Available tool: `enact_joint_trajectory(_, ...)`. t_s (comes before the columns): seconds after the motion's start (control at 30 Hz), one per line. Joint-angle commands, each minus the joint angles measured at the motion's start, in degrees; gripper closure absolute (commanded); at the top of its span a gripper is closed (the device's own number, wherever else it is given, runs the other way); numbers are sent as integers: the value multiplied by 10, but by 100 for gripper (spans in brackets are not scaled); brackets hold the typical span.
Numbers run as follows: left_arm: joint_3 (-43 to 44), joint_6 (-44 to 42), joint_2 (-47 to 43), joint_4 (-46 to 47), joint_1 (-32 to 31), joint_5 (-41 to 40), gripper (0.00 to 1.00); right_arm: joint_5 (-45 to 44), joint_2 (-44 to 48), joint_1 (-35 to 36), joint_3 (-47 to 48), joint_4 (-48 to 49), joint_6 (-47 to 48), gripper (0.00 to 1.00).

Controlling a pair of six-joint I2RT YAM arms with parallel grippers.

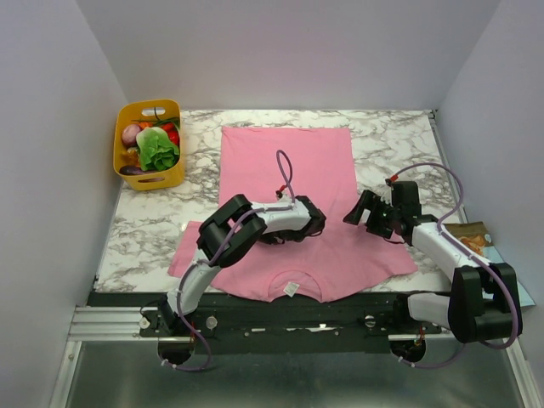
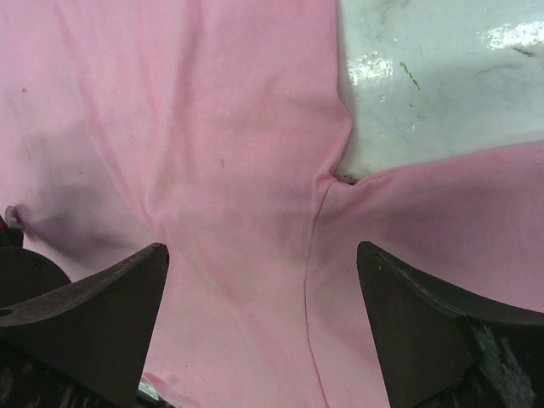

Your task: Pin the brooch onto the clothing

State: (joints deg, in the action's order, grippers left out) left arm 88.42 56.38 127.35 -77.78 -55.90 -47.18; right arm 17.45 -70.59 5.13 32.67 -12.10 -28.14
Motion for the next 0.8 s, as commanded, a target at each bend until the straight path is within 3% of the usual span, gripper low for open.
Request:
enact_joint_trajectory(0.0, 33, 38, 40, -58, -14, -40, 100, 13, 1, -7, -7, 1, 8, 0)
enact_joint_trajectory(0.27, 64, 44, 66, -81, -29, -47, 100, 18, -2, -10, -6, 3, 9, 0)
enact_joint_trajectory(0.77, 79, 31, 24, -72, -40, -35, 100, 28, -7, -9, -10, 10, 11, 0)
